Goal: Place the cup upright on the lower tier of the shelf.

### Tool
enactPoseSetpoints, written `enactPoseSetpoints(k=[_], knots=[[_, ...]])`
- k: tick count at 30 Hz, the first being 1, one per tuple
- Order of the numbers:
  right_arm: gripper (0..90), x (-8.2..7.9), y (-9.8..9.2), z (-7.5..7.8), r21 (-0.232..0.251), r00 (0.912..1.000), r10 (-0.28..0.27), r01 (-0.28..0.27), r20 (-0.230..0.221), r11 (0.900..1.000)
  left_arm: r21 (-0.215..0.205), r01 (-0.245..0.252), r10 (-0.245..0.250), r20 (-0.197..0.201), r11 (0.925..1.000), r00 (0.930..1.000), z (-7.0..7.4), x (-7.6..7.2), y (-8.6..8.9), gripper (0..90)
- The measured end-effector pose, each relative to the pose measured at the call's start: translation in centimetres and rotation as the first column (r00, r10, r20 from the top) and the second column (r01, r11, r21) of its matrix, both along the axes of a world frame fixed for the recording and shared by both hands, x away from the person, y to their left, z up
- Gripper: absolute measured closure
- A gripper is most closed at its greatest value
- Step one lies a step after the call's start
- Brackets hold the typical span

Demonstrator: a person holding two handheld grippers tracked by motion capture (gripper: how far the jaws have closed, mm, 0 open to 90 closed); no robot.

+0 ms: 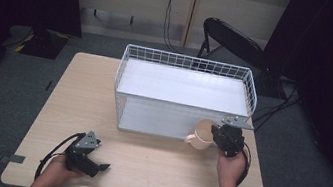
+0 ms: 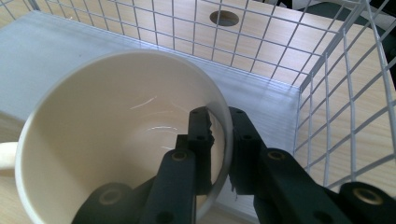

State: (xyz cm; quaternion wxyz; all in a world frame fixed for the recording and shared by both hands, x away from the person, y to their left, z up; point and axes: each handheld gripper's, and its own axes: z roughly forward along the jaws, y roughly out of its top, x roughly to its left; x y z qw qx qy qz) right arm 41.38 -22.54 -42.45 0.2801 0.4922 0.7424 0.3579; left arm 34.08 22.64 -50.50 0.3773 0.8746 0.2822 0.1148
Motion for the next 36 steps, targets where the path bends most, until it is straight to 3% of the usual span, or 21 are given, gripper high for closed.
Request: enactPoseSetpoints(k=[17,27,36], knots=[[81.2,1.1,0.7,-0.3,-0.005,0.9997,-0.026,0.026,0.002,1.000,0.000,0.000,0.000,0.000,1.0000,1.0000,0.0,0.0,0.0,4.6],[80.3,1.3,0.7,-0.4,0.027,0.9986,-0.050,0.049,0.018,0.998,0.000,0.000,0.000,0.000,1.0000,1.0000,0.0,0.0,0.0,4.6],[70.8,1.3,0.5,0.1,0.048,0.9966,-0.069,0.067,0.045,0.997,0.000,0.000,0.000,0.000,1.0000,1.0000,0.0,0.0,0.0,4.6]])
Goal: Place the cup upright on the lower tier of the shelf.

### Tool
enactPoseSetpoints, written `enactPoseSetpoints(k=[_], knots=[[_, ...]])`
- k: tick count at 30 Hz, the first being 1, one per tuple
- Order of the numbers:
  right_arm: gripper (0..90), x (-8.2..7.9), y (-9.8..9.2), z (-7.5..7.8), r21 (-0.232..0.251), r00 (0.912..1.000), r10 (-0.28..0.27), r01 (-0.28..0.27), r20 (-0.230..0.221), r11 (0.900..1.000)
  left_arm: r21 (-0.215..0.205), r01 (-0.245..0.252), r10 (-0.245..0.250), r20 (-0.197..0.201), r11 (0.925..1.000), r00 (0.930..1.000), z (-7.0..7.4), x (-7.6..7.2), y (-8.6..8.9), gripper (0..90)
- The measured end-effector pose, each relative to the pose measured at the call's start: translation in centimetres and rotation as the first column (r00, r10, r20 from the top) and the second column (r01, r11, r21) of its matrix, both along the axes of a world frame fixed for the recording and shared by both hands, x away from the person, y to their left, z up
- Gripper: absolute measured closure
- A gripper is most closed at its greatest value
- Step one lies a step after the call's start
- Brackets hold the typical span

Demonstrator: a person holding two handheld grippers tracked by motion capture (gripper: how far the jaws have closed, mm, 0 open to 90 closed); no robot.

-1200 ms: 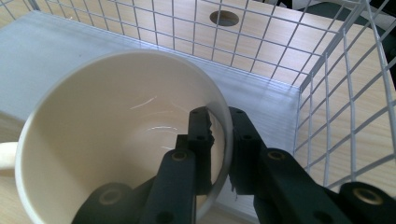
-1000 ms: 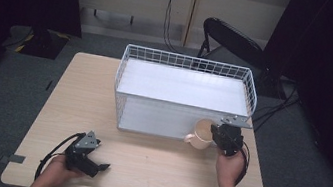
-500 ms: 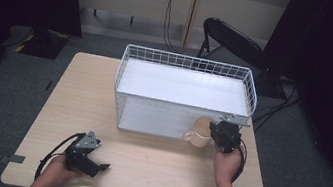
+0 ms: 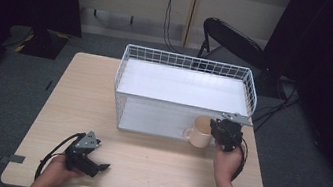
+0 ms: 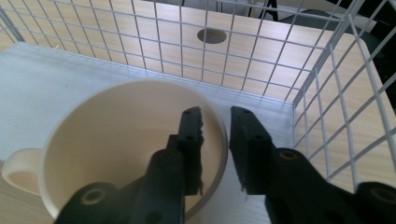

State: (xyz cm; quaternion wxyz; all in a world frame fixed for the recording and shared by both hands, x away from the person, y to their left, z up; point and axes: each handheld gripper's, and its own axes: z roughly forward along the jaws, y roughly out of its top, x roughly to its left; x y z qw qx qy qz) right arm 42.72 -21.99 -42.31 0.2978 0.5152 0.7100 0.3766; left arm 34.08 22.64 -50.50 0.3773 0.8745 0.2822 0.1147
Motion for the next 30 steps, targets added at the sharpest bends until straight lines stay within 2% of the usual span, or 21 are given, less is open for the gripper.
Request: enactPoseSetpoints(k=[2,7,12,14,20,25,30], knots=[[65.1,-0.1,0.0,0.2,0.006,1.0000,0.004,-0.004,0.001,1.000,0.000,0.000,0.000,0.000,1.0000,1.0000,0.0,0.0,0.0,4.6],[45.4,-0.3,-0.2,0.5,0.060,0.9991,0.035,-0.034,-0.022,0.998,0.000,0.000,0.000,0.000,1.0000,1.0000,0.0,0.0,0.0,4.6],[29.8,-0.8,-0.6,0.9,0.117,0.9965,0.079,-0.076,-0.027,0.990,0.000,0.000,0.000,0.000,1.0000,1.0000,0.0,0.0,0.0,4.6],[27.3,-1.0,-0.7,0.9,0.134,0.9947,0.098,-0.093,-0.030,0.987,0.000,0.000,0.000,0.000,1.0000,1.0000,0.0,0.0,0.0,4.6],[18.8,-1.9,-0.7,1.1,0.145,0.9898,0.140,-0.135,-0.025,0.980,0.000,0.000,0.000,0.000,1.0000,1.0000,0.0,0.0,0.0,4.6],[16.0,-2.6,-0.6,0.8,0.127,0.9869,0.160,-0.156,-0.019,0.980,0.000,0.000,0.000,0.000,1.0000,1.0000,0.0,0.0,0.0,4.6],[14.0,-2.9,-0.2,-0.1,0.108,0.9849,0.170,-0.166,-0.032,0.980,0.000,0.000,0.000,0.000,1.0000,1.0000,0.0,0.0,0.0,4.6]])
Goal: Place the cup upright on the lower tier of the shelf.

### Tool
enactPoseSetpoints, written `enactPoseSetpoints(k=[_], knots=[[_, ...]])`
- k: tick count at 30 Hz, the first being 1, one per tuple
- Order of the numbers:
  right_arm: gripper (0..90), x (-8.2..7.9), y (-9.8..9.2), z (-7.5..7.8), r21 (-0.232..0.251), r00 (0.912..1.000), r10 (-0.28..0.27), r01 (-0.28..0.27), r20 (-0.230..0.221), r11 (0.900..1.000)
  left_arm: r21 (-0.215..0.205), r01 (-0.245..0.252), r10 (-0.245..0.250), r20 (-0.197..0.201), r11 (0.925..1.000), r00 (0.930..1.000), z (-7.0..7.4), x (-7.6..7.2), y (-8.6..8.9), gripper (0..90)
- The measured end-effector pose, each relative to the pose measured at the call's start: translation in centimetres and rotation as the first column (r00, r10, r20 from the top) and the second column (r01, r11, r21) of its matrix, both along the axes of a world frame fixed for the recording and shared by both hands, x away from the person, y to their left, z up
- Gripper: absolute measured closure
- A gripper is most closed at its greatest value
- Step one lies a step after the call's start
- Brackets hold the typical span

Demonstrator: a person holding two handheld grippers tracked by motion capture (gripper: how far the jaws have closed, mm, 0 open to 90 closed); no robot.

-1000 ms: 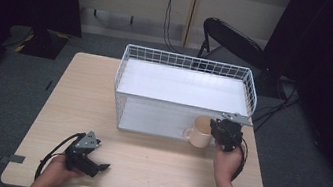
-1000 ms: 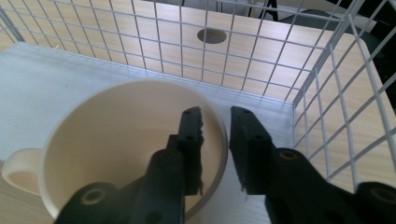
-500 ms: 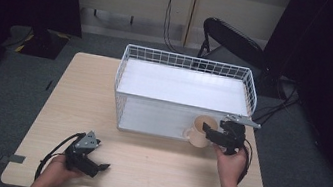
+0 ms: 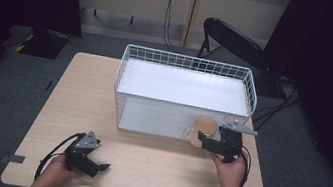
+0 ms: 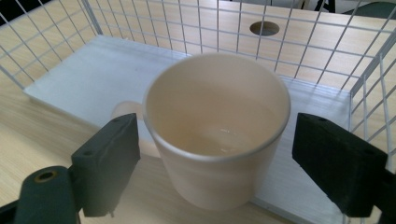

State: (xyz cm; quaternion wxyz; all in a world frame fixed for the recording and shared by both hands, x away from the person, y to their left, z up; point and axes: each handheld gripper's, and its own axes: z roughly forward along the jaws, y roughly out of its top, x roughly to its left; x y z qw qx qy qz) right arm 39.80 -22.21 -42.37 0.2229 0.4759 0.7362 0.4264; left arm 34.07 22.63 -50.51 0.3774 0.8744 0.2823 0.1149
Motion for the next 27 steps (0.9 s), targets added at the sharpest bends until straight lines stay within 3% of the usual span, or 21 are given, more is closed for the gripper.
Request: enactPoseSetpoints(k=[4,15,27], knots=[[13.8,0.1,0.3,-0.7,-0.038,0.9999,-0.001,0.001,-0.011,0.999,0.000,0.000,0.000,0.000,1.0000,1.0000,0.0,0.0,0.0,4.6],[16.2,0.4,0.5,-1.1,-0.051,0.9999,-0.006,0.006,-0.013,0.999,0.000,0.000,0.000,0.000,1.0000,1.0000,0.0,0.0,0.0,4.6],[28.4,0.5,0.6,-1.2,-0.049,0.9993,0.018,-0.020,-0.032,0.999,0.000,0.000,0.000,0.000,1.0000,1.0000,0.0,0.0,0.0,4.6]])
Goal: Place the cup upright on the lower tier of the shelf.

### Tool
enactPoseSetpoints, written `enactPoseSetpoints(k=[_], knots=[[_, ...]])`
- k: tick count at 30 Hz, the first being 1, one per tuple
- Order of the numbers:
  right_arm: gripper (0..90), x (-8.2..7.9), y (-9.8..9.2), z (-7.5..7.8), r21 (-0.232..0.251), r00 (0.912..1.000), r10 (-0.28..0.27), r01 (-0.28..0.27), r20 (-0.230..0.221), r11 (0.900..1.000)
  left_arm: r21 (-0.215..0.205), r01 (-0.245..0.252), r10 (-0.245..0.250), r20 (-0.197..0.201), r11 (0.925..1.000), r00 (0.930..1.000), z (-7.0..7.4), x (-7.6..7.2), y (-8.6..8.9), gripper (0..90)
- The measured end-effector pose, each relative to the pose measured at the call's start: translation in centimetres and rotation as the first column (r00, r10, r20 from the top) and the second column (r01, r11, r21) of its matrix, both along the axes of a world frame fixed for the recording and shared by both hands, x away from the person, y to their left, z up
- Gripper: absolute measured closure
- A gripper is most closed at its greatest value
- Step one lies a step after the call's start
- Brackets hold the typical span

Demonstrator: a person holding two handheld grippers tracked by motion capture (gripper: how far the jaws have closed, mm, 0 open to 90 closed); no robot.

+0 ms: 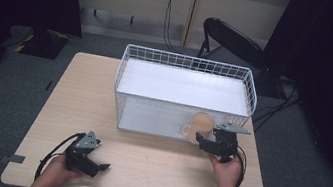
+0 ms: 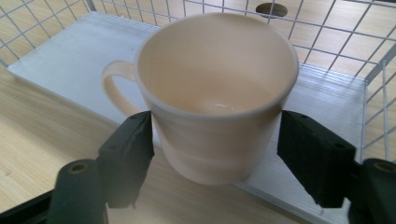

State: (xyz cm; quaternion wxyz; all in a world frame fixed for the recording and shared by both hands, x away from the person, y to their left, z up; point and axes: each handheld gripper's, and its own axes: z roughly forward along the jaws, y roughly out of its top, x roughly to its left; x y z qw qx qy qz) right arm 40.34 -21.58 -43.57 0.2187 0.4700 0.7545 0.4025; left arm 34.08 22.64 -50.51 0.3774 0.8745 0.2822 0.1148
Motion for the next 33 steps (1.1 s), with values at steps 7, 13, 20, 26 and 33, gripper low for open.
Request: enactPoseSetpoints(k=[7,13,20,26,33], knots=[[34.5,0.1,0.3,0.1,0.002,0.9999,0.011,-0.011,-0.004,1.000,0.000,0.000,0.000,0.000,1.0000,1.0000,0.0,0.0,0.0,4.6],[37.4,0.2,0.5,0.1,-0.005,0.9999,0.011,-0.011,-0.002,1.000,0.000,0.000,0.000,0.000,1.0000,1.0000,0.0,0.0,0.0,4.6],[42.5,0.2,0.7,0.1,-0.005,1.0000,0.005,-0.005,-0.001,1.000,0.000,0.000,0.000,0.000,1.0000,1.0000,0.0,0.0,0.0,4.6],[46.9,0.3,0.9,0.2,-0.014,1.0000,0.001,-0.001,-0.003,1.000,0.000,0.000,0.000,0.000,1.0000,1.0000,0.0,0.0,0.0,4.6],[51.3,0.4,1.1,0.2,-0.025,1.0000,-0.002,0.002,0.000,1.000,0.000,0.000,0.000,0.000,1.0000,1.0000,0.0,0.0,0.0,4.6]])
